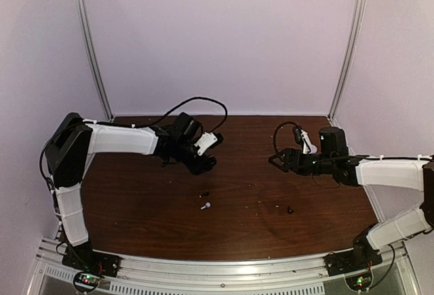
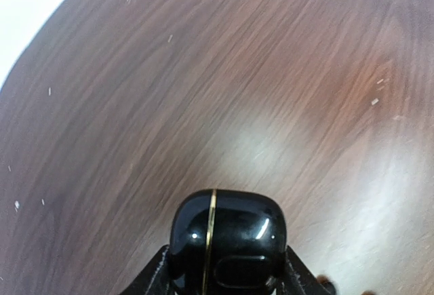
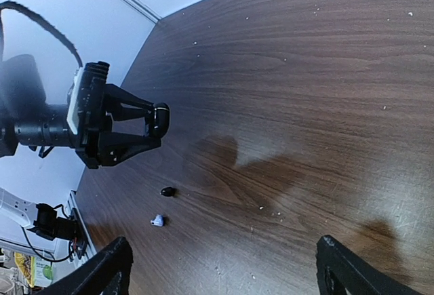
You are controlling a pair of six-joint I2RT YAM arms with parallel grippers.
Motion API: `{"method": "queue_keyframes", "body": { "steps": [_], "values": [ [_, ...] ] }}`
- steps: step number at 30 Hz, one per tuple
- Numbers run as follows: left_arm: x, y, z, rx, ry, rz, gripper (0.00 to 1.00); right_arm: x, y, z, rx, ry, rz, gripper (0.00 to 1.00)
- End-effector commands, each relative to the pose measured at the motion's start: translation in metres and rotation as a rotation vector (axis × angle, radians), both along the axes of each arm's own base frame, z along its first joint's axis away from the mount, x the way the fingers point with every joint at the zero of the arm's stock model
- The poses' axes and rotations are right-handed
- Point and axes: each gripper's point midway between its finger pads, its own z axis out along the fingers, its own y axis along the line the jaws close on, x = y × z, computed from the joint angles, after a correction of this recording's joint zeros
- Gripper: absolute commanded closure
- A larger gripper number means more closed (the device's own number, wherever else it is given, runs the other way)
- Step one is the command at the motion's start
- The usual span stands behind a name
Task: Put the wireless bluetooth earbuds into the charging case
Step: Pick up the charging case from the center of the board, then pass from the left arm to the right
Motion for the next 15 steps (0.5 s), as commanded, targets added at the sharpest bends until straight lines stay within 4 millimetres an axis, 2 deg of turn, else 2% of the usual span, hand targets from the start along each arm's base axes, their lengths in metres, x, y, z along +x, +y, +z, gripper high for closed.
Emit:
{"method": "queue_keyframes", "body": {
  "steps": [1, 9, 15],
  "values": [
    [-0.004, -0.042, 0.057, -0.099, -0.161, -0.067, 0.79, -0.004, 0.015, 0.012, 0.091, -0.014, 0.035, 0.07],
    [-0.042, -0.087, 0.098, -0.185, -0.236, -0.157, 0.79, -0.018, 0.043, 0.019, 0.147, -0.014, 0.105, 0.19],
    [-0.059, -0.105, 0.115, -0.224, -0.275, -0.178, 0.8, -0.028, 0.065, 0.02, 0.171, -0.003, 0.167, 0.32]
  ]
}}
